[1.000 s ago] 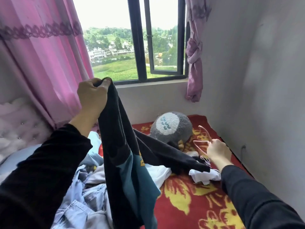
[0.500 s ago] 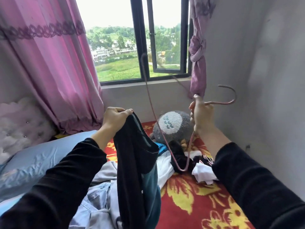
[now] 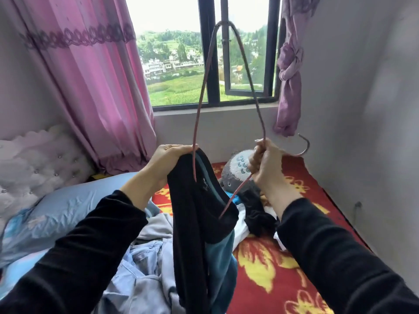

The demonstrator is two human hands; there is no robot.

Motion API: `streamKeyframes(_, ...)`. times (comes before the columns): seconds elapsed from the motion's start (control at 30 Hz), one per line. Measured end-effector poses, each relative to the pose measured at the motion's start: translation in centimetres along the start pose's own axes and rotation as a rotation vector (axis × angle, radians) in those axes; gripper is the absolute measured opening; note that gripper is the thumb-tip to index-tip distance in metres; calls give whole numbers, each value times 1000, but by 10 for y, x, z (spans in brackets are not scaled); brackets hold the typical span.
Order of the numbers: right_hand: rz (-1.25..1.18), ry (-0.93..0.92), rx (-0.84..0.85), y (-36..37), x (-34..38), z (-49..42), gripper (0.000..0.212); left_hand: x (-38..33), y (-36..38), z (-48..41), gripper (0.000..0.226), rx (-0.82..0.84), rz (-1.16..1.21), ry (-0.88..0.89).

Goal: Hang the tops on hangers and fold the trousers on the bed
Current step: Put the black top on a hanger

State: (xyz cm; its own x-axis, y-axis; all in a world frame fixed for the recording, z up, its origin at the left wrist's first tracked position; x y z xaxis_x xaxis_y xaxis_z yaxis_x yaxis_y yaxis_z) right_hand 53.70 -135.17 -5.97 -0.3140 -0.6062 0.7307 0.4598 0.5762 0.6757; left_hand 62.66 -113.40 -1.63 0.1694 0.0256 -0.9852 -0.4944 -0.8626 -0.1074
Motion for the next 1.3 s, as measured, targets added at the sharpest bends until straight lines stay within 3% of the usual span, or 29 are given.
streamKeyframes(0.17,363,-80,-70,-33,-41,3,37,-6,-34,-1,16,-134,129,-15)
streamKeyframes(0.4,892,-372,-71,-29,2,-3,43,12,-72,3,16,-397,71,21)
streamKeyframes(0.6,1113,-448,-57,-31,24,-3,38,19,-80,2,12,-496,137,83)
streamKeyframes(0.67,1291,-471,-24,-27,26,1,38,17,-77,5,13,-460,45,114)
streamKeyframes(0.77,1499,-463,56,-5,39,3,39,2,-69,9,15,-274,-198,272)
streamKeyframes(0.87,1496,-526,111,36,77,4,41,-20,-62,8,13,-152,-313,402)
streamKeyframes(0.93,1462,-590,138,65,90,8,41,-34,-56,4,12,-165,-384,475)
streamKeyframes(1.07,1784,-349,283,90,71,12,47,-45,-31,-1,16,-161,-322,513)
streamKeyframes(1.17,1628,-307,239,92,93,8,45,-49,-12,-6,3,-102,-343,507)
streamKeyframes(1.23,1559,-308,217,91,102,7,44,-49,-9,-10,24,-93,-380,482)
streamKeyframes(1.3,1550,-294,199,85,104,7,45,-44,-11,-11,52,-77,-562,493)
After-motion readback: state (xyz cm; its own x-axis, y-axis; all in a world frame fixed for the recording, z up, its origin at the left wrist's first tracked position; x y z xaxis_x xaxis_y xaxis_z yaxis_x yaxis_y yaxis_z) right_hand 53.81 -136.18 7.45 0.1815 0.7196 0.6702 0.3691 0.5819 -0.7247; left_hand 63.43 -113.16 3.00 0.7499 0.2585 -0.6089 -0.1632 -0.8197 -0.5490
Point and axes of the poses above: each hand's wrist, its own z-axis away from the middle knuckle, its own y-axis out of the palm, x = y × z, the point moved 6 cm from there along -z, towards the middle knuckle, and after that the axes turned 8 degrees about y, right-handed, at the moved point
